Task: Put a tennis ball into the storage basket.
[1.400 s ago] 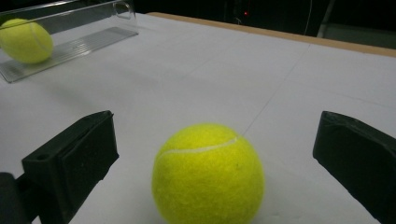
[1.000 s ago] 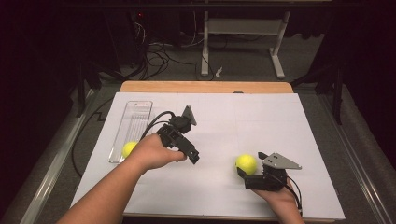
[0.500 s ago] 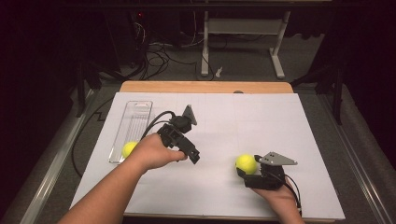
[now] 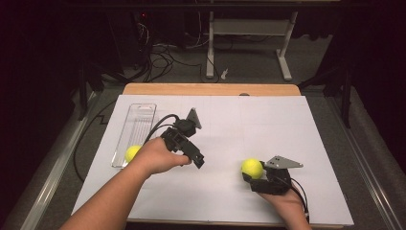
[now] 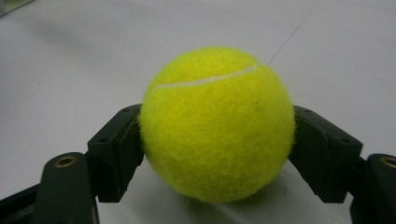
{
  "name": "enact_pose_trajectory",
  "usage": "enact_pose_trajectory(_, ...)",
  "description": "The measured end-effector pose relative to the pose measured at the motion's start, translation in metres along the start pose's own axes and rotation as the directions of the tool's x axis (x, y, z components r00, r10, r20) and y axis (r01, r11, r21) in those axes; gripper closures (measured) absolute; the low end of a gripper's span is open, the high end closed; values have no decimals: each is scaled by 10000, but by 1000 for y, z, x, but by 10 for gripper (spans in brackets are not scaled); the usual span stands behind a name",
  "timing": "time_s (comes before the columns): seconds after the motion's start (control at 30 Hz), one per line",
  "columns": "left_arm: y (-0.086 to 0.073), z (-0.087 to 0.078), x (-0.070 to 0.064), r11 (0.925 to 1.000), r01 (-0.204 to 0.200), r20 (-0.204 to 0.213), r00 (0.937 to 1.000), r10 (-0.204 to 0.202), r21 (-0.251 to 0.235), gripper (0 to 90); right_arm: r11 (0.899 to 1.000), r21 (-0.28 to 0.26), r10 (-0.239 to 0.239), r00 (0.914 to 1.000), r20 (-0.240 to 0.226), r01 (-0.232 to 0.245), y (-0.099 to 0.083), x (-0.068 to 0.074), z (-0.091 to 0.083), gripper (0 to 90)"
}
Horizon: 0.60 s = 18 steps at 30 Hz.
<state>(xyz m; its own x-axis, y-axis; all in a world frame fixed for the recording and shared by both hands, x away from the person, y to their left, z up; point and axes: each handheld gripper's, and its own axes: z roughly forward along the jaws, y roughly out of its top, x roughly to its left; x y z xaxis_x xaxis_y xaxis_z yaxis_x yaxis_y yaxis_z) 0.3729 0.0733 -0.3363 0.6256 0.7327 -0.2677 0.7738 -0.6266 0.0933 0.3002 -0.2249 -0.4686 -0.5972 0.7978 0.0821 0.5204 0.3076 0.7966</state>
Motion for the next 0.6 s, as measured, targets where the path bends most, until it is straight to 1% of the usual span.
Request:
enact_pose_trajectory(0.4,1,1,-1,10000,1,-17,10000,-1,21,6,10000,14,58,9999,-104,-58,0,-2,0,272)
enact_pose_trajectory(0.6,1,1,0,10000,3,-31,10000,-3,57,7,10000,-92,25,10000,-21,-25,0,-1,-1,273)
